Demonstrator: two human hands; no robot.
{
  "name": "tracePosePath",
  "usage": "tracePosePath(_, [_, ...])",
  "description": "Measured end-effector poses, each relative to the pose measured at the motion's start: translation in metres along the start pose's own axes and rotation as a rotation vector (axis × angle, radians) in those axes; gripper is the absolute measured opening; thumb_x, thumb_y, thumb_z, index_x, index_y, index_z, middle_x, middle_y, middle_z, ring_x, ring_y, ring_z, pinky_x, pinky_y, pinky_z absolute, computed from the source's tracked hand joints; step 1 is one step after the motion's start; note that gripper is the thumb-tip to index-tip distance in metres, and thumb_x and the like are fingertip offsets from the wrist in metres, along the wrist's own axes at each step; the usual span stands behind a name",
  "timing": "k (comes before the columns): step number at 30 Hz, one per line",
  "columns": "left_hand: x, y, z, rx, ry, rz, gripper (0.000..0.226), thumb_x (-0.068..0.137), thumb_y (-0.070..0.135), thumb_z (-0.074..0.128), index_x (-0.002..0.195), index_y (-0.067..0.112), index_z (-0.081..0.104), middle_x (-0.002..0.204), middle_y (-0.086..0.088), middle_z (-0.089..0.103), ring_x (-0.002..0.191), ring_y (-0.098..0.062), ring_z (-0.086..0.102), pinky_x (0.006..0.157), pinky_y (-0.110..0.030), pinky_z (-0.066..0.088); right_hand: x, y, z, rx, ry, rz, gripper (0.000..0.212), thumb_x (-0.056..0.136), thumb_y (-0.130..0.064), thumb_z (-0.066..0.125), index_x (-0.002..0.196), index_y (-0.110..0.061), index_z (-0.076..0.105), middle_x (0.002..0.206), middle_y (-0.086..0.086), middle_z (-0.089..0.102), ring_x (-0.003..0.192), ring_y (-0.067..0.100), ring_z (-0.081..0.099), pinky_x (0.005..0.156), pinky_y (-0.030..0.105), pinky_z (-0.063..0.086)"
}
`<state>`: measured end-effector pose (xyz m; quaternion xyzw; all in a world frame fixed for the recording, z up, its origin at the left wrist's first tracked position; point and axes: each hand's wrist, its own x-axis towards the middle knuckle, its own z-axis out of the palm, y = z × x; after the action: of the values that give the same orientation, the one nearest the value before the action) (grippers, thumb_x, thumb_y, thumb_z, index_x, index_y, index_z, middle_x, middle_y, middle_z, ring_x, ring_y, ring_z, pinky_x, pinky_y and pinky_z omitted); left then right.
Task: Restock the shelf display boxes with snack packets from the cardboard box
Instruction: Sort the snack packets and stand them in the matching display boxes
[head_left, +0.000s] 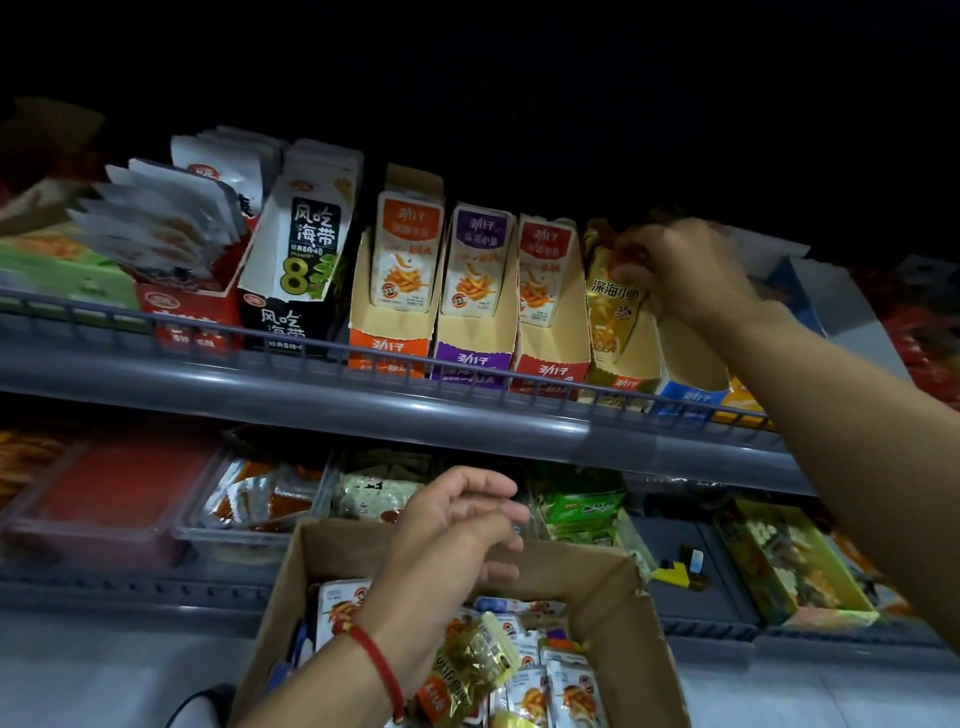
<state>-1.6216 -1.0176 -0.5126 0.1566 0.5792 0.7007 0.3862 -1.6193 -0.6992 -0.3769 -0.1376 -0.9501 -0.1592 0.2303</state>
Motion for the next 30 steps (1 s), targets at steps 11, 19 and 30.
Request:
tracePosePath(11, [0.003,-0.007,0.002,0.091,0.026,-0.035,0.022,0.091,-0.006,0.06,0.102,0.011,0.069,0.092,-0.005,0.077,0.09,-0.029,0.072,0.073,-0.04,0.061,-0.025,0.003,0.001,0.046,0.15,-0.021,0.032,0.097,-0.026,0.064,0.124,-0.008,0.061,0.119,0.016,0.06,0.101,0.037,0.062,0.076,0.047,0.053])
tracePosePath(19, [0.022,-0.067,-0.007,0.561,-0.107,-0.155,0.012,0.093,0.006,0.063,0.097,0.017,0.066,0.094,-0.007,0.067,0.08,-0.016,0.063,0.07,-0.03,0.057,-0.137,-0.04,-0.004,0.274,0.179,-0.037,0.022,0.099,-0.021,0.055,0.118,-0.014,0.065,0.109,0.006,0.063,0.094,0.026,0.063,0.07,0.043,0.055])
tracePosePath(30, [0.039,-0.175,-0.046,1.832,-0.313,-0.138,0.078,0.083,0.056,0.065,0.147,0.02,0.039,0.147,-0.006,0.041,0.137,-0.028,0.033,0.106,-0.042,0.035,-0.238,-0.084,0.056,0.528,-0.278,-0.107,0.03,0.098,-0.029,0.046,0.119,-0.023,0.066,0.114,-0.008,0.063,0.086,0.013,0.064,0.069,0.039,0.057])
